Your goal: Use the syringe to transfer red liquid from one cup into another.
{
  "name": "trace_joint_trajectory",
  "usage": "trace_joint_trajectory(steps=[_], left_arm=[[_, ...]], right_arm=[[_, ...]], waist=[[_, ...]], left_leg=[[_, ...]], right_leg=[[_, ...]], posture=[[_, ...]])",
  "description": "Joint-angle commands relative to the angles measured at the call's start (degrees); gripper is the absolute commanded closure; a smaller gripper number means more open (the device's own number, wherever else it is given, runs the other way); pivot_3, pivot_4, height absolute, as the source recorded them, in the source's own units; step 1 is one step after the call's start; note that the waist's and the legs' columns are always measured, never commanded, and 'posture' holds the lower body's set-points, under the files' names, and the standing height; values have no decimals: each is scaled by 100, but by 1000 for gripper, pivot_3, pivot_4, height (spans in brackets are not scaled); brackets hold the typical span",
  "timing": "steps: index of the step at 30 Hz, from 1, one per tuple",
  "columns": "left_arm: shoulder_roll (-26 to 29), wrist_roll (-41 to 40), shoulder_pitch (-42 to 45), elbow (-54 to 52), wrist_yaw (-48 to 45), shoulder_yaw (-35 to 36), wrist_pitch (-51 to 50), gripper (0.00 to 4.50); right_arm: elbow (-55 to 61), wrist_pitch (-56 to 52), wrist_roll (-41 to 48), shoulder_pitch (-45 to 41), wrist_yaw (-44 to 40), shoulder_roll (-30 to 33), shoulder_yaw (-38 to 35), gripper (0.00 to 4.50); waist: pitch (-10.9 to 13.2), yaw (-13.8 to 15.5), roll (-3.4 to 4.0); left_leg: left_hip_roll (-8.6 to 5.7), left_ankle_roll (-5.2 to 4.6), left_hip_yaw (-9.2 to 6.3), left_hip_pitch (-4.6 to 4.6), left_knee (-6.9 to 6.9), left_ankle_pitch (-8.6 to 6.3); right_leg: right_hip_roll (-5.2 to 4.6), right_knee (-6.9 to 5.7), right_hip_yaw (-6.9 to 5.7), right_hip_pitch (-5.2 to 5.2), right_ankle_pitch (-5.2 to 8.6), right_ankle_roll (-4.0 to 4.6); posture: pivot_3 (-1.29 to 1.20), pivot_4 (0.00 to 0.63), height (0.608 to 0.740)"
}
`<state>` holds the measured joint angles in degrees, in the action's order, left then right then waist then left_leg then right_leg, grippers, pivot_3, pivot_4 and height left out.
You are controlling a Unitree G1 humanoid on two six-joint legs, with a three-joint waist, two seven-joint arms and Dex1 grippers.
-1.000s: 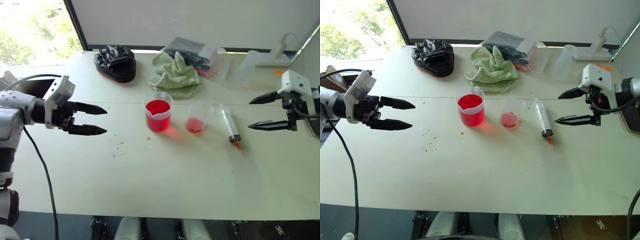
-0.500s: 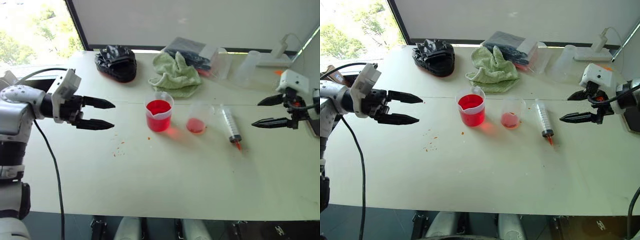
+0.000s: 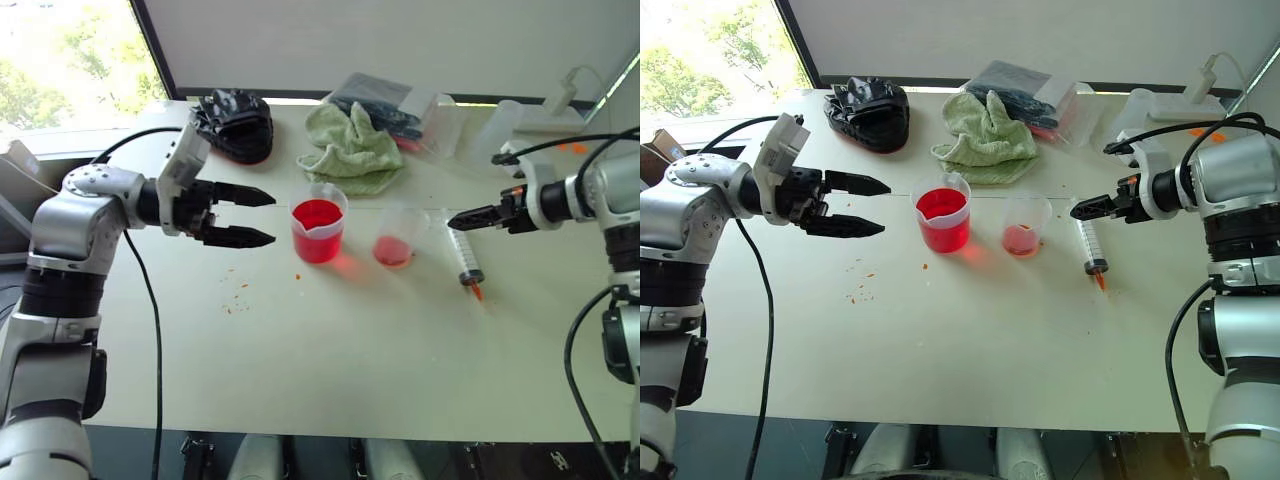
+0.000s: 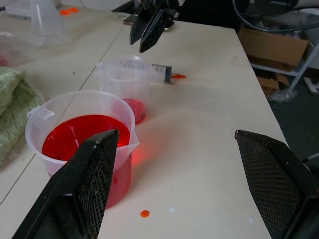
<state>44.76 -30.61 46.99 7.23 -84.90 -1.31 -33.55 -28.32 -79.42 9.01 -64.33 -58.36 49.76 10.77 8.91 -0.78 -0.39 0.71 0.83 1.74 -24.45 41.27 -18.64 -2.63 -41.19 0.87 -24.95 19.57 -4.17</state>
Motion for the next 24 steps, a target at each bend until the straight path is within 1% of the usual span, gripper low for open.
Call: trace_joint_trajectory(steps=[1, 7, 14, 24], left_arm=[[166, -143, -15, -440, -58, 115, -74, 605], [209, -202, 3, -748, -60, 47, -152, 605], [191, -243, -6, -826, 20, 65, -174, 605], [224, -218, -6, -883, 173, 99, -190, 605]], right_arm=[[-561, -23, -142, -335, 516, -115, -137, 65], [-511, 66, -62, -299, 535, -165, 200, 65], [-558, -3, -12, -257, 700, -270, 209, 65], [-733, 158, -169, -58, 1062, -503, 457, 65]], waist=[[0, 0, 0], [0, -31, 0], [0, -40, 0], [0, -36, 0]], left_leg=[[-1, -1, 0, 0, 0, 0], [-1, -1, 1, 0, -2, 0], [1, 0, 1, 1, -3, 0], [1, 0, 1, 0, -2, 0]], right_leg=[[0, 0, 0, 0, 0, 0], [0, 0, 0, 0, 0, 0], [3, -1, 0, 0, 0, 0], [2, 0, 0, 0, 0, 0]], posture=[[0, 150, 711], [0, 150, 711], [0, 150, 711], [0, 150, 711]])
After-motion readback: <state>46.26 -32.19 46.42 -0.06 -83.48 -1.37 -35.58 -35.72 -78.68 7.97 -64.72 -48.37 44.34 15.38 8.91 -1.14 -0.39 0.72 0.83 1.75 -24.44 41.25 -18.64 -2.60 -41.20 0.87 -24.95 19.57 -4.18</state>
